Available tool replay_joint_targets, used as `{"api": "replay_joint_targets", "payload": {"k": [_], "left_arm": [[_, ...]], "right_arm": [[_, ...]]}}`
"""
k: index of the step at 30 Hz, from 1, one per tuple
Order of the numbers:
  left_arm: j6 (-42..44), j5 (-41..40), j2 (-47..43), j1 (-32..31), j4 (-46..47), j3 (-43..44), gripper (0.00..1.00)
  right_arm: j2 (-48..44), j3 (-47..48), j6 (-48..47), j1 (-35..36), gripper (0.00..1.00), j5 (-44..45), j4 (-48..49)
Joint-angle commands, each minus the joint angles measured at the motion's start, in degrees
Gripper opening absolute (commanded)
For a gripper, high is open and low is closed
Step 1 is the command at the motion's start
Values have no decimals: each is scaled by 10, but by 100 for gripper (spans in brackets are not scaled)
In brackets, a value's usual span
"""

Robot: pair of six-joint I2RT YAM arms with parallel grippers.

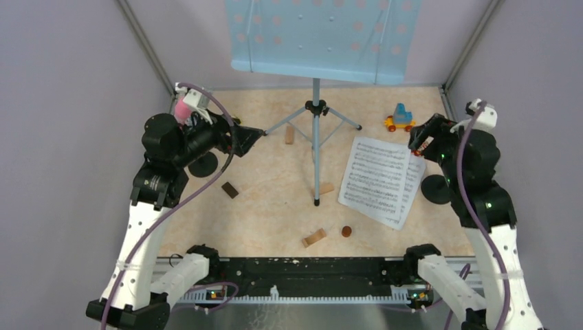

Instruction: Pack up the instrument practice props

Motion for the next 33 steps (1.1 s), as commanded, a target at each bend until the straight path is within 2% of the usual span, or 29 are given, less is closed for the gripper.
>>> {"api": "replay_joint_targets", "payload": {"k": [1, 5, 8, 12, 15, 17, 20, 23, 29, 33], "left_arm": [[-9, -10, -29, -1, -6, -47, 99], [-40, 6, -67, -1, 60, -130, 99], [-90, 23, -86, -1, 151, -204, 99], [-124, -3, -88, -6, 231, -263, 99], [-127, -37, -70, -35, 294, -294, 99], [-123, -56, -53, -68, 349, -318, 99], [-82, -118, -16, -150, 455, -348, 99], [-24, -173, 44, -211, 525, -340, 99], [0, -200, 168, -218, 626, -290, 99], [46, -217, 238, -218, 659, -244, 99]], "right_arm": [[-64, -54, -40, -4, 72, -252, 94], [-114, -128, -27, -4, 73, -449, 180], [-150, -201, 28, -4, 73, -513, 270], [-181, -266, 86, -4, 73, -472, 317], [-184, -297, 115, -4, 72, -459, 326], [-183, -314, 126, -4, 71, -464, 330], [-186, -327, 132, -4, 71, -464, 322], [-191, -341, 142, -4, 70, -463, 319], [-206, -368, 163, -3, 68, -481, 308], [-232, -391, 176, -3, 67, -485, 311]]}}
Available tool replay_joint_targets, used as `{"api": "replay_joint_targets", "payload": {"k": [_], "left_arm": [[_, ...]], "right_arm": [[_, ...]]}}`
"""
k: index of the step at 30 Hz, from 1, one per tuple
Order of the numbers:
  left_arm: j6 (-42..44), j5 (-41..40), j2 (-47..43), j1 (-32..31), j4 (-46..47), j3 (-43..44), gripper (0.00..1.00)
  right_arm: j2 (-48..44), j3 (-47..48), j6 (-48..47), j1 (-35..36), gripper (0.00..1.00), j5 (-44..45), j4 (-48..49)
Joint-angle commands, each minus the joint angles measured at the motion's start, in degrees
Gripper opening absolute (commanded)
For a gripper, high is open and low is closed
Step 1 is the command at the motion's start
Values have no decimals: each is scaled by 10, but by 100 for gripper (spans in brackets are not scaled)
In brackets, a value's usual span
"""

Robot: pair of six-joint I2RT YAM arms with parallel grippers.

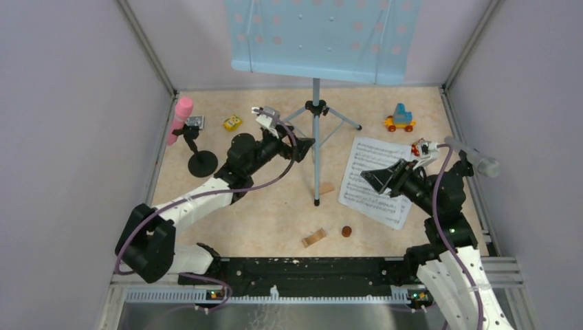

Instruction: Pack up the instrument practice props

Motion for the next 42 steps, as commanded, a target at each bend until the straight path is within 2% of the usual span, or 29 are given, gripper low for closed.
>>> {"api": "replay_joint_targets", "payload": {"k": [1, 7, 12, 19, 26, 33, 35, 37, 39, 42], "left_arm": [[68, -33, 54, 0, 118, 66, 99], [98, -21, 133, 1, 210, 106, 99], [92, 16, 183, 5, 246, 154, 99], [59, 62, 250, 24, 251, 228, 86], [67, 70, 301, 30, 201, 301, 78], [80, 73, 331, 31, 143, 352, 60], [78, 74, 335, 31, 136, 359, 40], [78, 86, 338, 31, 128, 366, 26], [80, 96, 338, 32, 120, 370, 17], [93, 107, 332, 32, 99, 369, 10]], "right_arm": [[-30, -20, 27, -3, 67, -16, 25], [-38, -39, 43, -3, 67, -29, 29], [-43, -38, 31, -3, 66, -27, 5], [-51, -35, 24, -3, 66, -25, -15], [-54, -26, 16, -3, 66, -22, -34], [-55, -25, 14, -3, 66, -20, -44], [-55, -25, 14, -3, 66, -19, -45], [-56, -25, 14, -3, 65, -19, -46], [-56, -25, 14, -3, 65, -20, -45], [-55, -27, 16, -3, 64, -21, -40]]}}
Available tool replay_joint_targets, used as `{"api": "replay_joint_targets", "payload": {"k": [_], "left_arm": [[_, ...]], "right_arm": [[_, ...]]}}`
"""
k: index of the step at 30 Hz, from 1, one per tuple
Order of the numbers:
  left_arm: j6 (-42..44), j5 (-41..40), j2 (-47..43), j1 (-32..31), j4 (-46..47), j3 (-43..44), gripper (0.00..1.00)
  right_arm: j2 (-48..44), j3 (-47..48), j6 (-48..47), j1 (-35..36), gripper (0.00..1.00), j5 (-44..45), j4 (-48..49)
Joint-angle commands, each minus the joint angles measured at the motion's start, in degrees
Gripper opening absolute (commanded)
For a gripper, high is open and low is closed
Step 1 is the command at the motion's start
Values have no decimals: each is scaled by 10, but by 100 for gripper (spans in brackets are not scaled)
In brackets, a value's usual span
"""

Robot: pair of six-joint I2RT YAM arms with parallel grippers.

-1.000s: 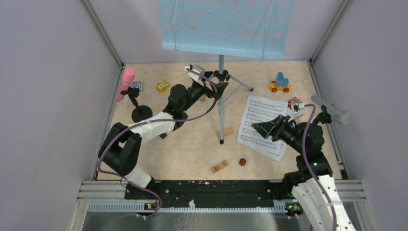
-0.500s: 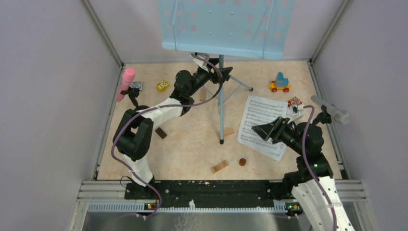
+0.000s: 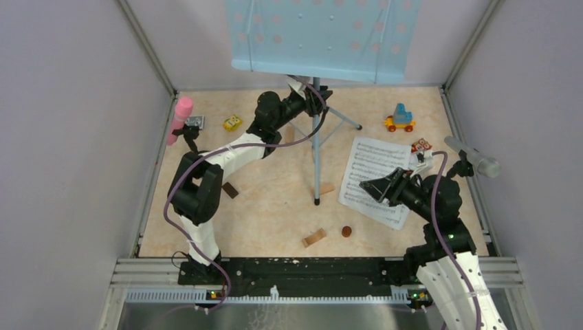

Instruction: Pack up the instrument practice props

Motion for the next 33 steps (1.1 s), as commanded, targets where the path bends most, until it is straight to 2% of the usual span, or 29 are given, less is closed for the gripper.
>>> {"api": "replay_joint_targets", "payload": {"k": [1, 3, 10, 18, 22, 28, 33], "left_arm": [[-10, 18, -4, 3, -36, 22, 6], [7, 37, -14, 3, -66, 22, 0], [55, 123, -74, 4, -156, -19, 0], [103, 130, -177, 4, -200, -126, 0], [125, 129, -216, 6, -220, -167, 0], [138, 116, -251, 9, -239, -206, 0], [139, 113, -266, 13, -213, -239, 0]], "right_arm": [[-6, 13, -3, -3, 64, -2, 18], [1, 5, 10, -3, 62, -7, 39], [82, -3, 44, 20, 56, -7, 149], [242, 34, 48, 218, 53, 140, 293], [301, 31, 66, 278, 51, 189, 368], [336, 23, 107, 286, 47, 246, 429], [364, 76, 91, 285, 47, 282, 410]]}}
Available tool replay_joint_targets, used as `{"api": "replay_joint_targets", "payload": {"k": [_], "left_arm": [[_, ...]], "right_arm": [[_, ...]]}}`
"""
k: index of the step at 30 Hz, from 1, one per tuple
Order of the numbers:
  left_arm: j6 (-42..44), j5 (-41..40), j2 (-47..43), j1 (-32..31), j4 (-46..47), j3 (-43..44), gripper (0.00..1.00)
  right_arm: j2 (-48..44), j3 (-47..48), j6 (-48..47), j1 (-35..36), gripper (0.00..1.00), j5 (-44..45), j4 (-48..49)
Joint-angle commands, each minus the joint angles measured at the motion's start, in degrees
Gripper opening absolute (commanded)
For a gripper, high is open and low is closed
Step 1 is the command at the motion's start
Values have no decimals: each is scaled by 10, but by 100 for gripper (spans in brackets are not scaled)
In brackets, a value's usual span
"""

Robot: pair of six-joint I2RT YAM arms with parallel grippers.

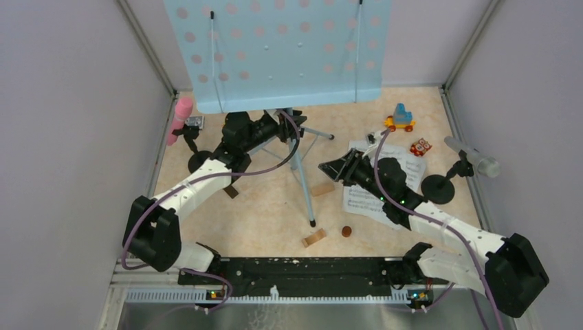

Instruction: Pack up the instrument practice props

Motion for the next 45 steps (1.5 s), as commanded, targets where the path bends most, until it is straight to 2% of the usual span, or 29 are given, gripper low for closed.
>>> {"api": "replay_joint_targets", "payload": {"k": [1, 4, 8, 11, 14, 17, 21, 27, 40, 45], "left_arm": [[62, 60, -14, -10, -39, -48, 0], [59, 60, -13, -10, -31, -50, 0], [47, 57, -8, -10, -33, -39, 0], [22, 64, 0, -8, -12, -43, 0], [-21, 81, 12, -1, 35, -56, 0], [-30, 98, 18, 1, 39, -53, 0], [-31, 98, 18, 2, 31, -47, 0], [-24, 100, 25, 3, 17, -39, 0], [-8, 117, 34, 2, -2, -24, 0], [-10, 123, 36, 3, -4, -21, 0]], "right_arm": [[27, 78, -8, 3, 48, 57, 27], [65, 121, -14, -9, 49, 47, 13], [148, 190, 24, -71, 48, -99, -1], [196, 205, 68, -114, 42, -188, 54], [225, 227, 78, -123, 42, -232, 74], [243, 243, 95, -123, 43, -267, 98], [248, 252, 110, -123, 47, -277, 118], [267, 252, 141, -123, 47, -280, 157], [330, 290, 183, -123, 43, -313, 206], [344, 285, 191, -121, 36, -324, 228]]}}
